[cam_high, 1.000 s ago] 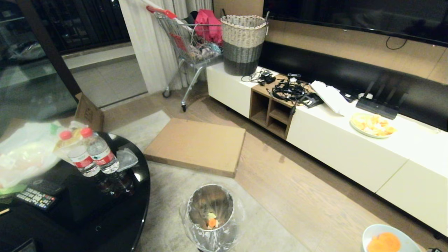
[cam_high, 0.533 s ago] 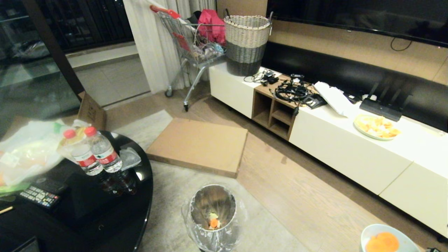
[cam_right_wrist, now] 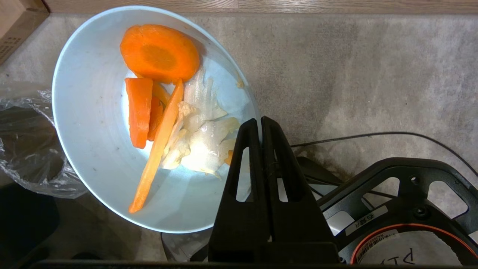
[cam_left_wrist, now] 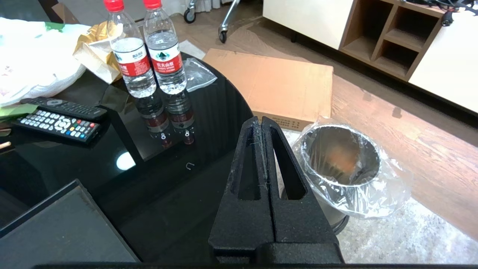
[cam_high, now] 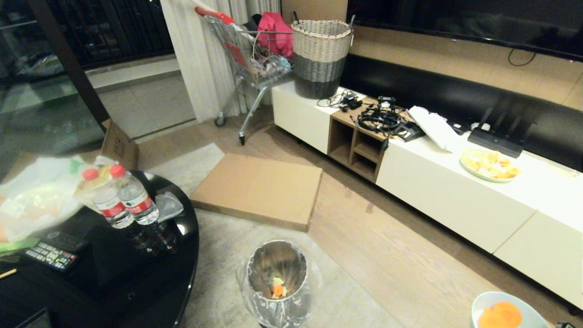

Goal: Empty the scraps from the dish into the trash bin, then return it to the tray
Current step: Move the bowl over the trash can

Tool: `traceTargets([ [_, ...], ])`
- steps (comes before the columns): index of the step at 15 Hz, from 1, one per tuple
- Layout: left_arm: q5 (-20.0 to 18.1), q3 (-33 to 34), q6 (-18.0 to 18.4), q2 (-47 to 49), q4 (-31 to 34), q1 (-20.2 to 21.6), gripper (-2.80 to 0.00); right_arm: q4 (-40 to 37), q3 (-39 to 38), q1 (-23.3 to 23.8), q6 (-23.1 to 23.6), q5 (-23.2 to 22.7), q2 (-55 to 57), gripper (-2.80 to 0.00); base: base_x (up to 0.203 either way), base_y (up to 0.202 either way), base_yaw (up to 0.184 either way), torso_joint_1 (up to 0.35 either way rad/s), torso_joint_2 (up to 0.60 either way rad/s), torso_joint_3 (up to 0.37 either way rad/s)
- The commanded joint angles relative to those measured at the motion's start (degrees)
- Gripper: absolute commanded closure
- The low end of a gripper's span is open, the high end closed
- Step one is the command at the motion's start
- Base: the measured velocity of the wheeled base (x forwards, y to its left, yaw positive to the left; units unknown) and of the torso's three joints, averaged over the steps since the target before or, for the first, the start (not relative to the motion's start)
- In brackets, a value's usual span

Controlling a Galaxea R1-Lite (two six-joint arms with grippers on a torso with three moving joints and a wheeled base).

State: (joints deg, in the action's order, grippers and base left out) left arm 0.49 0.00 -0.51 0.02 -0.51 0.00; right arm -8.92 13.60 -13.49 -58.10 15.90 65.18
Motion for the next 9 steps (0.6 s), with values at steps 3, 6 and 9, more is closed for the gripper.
traceTargets([
  [3, 0.0, 0.0, 0.0, 0.0, 0.0, 0.0, 0.0, -0.3, 0.0, 0.0, -0.4, 0.7, -0.5, 0.0, 0.0, 0.0, 0.0, 0.0, 0.0, 0.0],
  [6, 0.0, 0.0, -0.1, 0.0, 0.0, 0.0, 0.0, -0.1, 0.0, 0.0, -0.4, 0.6, -0.7, 0.0, 0.0, 0.0, 0.0, 0.0, 0.0, 0.0],
  [9, 0.0, 0.0, -0.1, 0.0, 0.0, 0.0, 0.0, 0.0, -0.2, 0.0, -0.5, 0.6, -0.5, 0.0, 0.0, 0.0, 0.0, 0.0, 0.0, 0.0],
])
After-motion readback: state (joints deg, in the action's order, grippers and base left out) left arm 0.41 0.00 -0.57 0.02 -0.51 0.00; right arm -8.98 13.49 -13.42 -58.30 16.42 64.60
